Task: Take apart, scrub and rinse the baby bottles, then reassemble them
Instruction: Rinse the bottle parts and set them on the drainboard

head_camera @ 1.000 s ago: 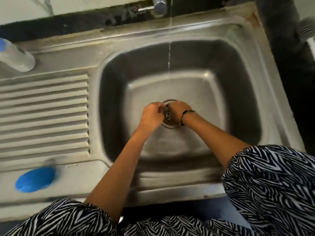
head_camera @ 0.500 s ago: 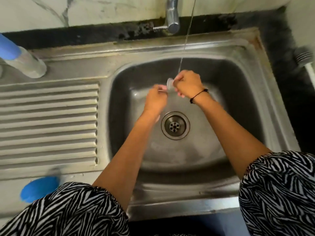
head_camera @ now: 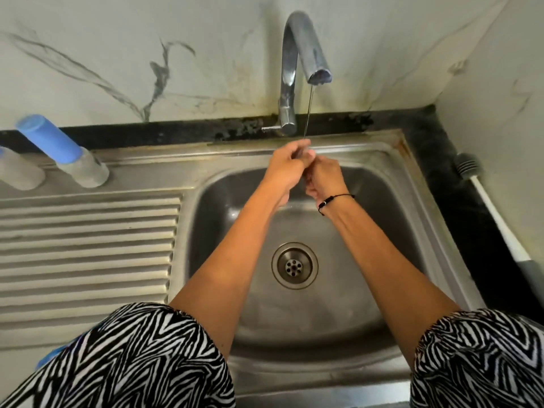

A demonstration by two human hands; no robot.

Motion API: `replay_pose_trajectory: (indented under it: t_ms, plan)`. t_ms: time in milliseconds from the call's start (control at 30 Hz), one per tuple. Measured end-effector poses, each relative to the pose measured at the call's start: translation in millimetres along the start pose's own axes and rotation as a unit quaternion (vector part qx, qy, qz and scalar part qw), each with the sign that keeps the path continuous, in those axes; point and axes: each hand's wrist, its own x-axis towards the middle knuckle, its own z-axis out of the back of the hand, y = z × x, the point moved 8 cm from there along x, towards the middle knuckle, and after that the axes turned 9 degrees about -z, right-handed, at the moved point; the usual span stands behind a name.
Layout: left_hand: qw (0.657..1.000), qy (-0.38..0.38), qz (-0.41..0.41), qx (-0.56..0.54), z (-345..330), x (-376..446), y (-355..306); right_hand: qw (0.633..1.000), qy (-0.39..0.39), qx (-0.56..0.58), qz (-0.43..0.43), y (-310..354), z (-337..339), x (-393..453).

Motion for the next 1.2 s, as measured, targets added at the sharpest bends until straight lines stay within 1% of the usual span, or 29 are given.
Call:
replay_pose_trajectory:
  t_ms: [100, 167, 267, 333, 400, 467, 533, 567, 633, 700, 767, 867, 967, 1067, 1200]
  plan:
    - [1.0, 0.022, -0.021, -0.006, 0, -1, -10, 0.999, 0.006, 0.034, -0.004, 2, -1, -3]
    - [0.999, 0.016, -0.042, 0.011, 6, -2, -15, 0.997, 0.03, 0.065, -0.016, 6, -2, -6]
    - [0.995, -0.047, -0.069, 0.046, 20, 0, -19, 0.994, 0.079, 0.056, -0.049, 8, -9, -14]
    - [0.988, -0.081, -0.081, 0.099, 26, 1, -25, 0.994, 0.091, 0.027, -0.048, 8, -14, -19]
    - [0.969, -0.083, -0.106, 0.209, 24, 2, -36, 0.996, 0.083, 0.006, -0.032, 11, -16, -22]
    - [0.936, -0.065, -0.134, 0.319, 18, 2, -46, 0.997, 0.058, -0.046, 0.002, 18, -14, -22]
    - [0.91, -0.053, -0.158, 0.379, 14, 1, -48, 0.996, 0.026, -0.081, 0.036, 26, -8, -21]
    - [0.906, -0.06, -0.168, 0.385, 15, 1, -50, 0.996, 0.02, -0.078, 0.047, 30, -5, -21]
    - [0.908, -0.077, -0.18, 0.37, 19, 0, -53, 0.995, 0.036, -0.071, 0.066, 38, -3, -22]
    - [0.908, -0.067, -0.191, 0.366, 18, -1, -55, 0.99, 0.064, -0.092, 0.084, 46, -5, -25]
    - [0.914, -0.051, -0.196, 0.352, 14, -1, -54, 0.985, 0.075, -0.119, 0.099, 51, -9, -29]
    - [0.934, -0.041, -0.198, 0.295, 14, 1, -48, 0.979, 0.047, -0.155, 0.122, 57, -8, -28]
    - [0.945, -0.019, -0.198, 0.26, 15, -2, -42, 0.965, 0.032, -0.221, 0.137, 58, -7, -23]
    - [0.958, -0.006, -0.182, 0.223, 16, -7, -32, 0.934, -0.009, -0.309, 0.176, 63, -7, -22]
    - [0.967, -0.057, -0.16, 0.188, 29, -9, -19, 0.877, -0.041, -0.408, 0.252, 75, -15, -31]
